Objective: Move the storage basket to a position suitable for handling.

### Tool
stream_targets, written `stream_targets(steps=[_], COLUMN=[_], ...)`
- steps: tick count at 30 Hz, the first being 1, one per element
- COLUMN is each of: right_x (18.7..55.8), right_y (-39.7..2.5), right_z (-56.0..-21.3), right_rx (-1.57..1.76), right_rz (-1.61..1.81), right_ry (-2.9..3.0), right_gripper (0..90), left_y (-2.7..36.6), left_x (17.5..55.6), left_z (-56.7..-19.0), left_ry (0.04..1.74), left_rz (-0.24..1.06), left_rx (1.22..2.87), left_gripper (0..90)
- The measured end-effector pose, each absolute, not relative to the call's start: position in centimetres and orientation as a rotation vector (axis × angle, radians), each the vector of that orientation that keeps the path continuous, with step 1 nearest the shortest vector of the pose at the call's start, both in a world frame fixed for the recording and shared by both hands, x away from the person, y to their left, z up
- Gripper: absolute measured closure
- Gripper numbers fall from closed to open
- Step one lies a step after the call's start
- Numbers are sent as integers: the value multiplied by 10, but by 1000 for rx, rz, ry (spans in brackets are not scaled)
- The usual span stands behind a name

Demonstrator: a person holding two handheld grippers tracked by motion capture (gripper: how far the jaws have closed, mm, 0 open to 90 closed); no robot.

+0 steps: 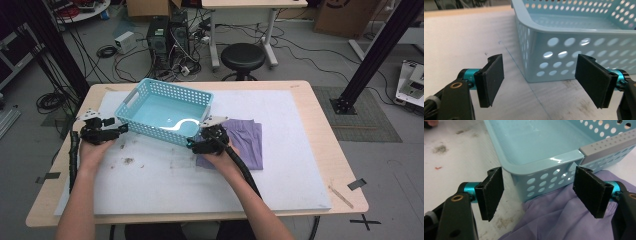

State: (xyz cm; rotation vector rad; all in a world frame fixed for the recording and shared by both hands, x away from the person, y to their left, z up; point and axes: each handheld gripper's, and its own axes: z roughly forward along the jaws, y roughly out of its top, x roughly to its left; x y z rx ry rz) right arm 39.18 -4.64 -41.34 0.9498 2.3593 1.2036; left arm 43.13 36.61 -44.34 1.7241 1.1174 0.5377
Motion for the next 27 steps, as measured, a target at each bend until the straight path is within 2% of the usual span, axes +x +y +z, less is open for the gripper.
stream_targets(steps=[1, 4, 5, 11, 16, 22, 24, 27], right_x=[394, 400, 401, 402, 406, 412, 414, 420], right_y=[-45, -44, -43, -42, -50, -56, -61, -74], right_z=[-414, -414, -413, -411, -408, -398, -392, -388], right_rx=[952, 976, 964, 947, 991, 997, 1003, 1045], right_rz=[1196, 1197, 1208, 1195, 1247, 1263, 1273, 1315], right_ry=[2361, 2381, 2389, 2371, 2347, 2314, 2296, 2270], right_gripper=[263, 338, 381, 425, 435, 441, 481, 479], left_y=[365, 362, 360, 359, 355, 350, 346, 337], left_x=[432, 433, 433, 432, 431, 430, 429, 429], left_z=[-443, -445, -445, -443, -439, -437, -436, -437], left_ry=[1095, 1048, 1046, 1042, 1019, 1020, 1003, 985], left_rz=[548, 506, 515, 520, 551, 542, 523, 511], left_rx=[1721, 1726, 1739, 1711, 1706, 1686, 1677, 1689], left_gripper=[249, 401, 408, 424, 429, 429, 430, 433])
